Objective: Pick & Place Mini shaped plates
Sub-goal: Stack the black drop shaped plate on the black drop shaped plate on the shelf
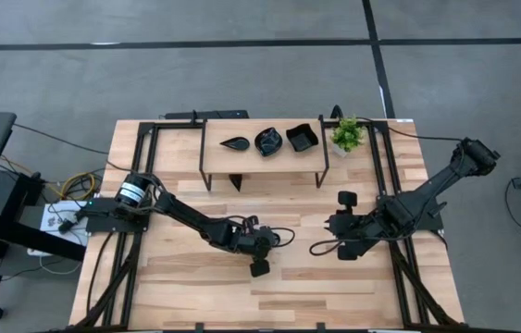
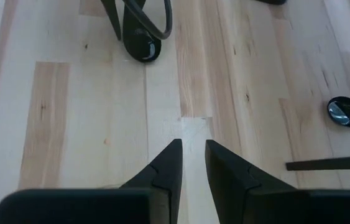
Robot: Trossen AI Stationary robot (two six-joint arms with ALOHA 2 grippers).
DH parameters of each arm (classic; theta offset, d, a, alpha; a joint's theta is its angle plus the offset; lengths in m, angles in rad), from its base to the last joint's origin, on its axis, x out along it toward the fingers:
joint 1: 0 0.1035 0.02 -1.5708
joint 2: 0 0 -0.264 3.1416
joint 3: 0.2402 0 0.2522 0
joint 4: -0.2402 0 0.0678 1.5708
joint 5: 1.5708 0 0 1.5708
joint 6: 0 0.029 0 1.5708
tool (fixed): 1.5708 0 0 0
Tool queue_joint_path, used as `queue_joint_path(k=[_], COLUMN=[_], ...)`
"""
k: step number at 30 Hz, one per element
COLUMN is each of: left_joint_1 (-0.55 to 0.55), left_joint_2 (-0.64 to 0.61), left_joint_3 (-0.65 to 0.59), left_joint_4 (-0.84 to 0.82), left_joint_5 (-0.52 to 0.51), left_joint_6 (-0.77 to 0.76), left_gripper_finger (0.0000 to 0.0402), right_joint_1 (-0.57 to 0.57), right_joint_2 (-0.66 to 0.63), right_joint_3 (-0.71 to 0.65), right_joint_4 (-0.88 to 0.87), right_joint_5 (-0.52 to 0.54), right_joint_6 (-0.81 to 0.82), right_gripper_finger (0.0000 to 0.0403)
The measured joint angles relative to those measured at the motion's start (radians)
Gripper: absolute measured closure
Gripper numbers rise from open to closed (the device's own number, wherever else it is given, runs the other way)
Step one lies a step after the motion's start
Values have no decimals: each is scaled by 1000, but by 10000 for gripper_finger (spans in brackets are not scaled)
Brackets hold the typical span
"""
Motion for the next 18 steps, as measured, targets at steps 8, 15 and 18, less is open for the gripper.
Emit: queue_joint_path(k=[8,15,18], left_joint_1=[0,0,-3], left_joint_2=[0,0,-4], left_joint_3=[0,0,0], left_joint_4=[7,26,36], left_joint_5=[0,-1,-2], left_joint_6=[0,0,0], left_gripper_finger=[359,384,390], right_joint_1=[0,0,0], right_joint_2=[0,0,0], right_joint_3=[0,0,0], right_joint_4=[0,0,0], right_joint_5=[0,0,-1], right_joint_6=[0,0,0], right_gripper_finger=[337,337,337])
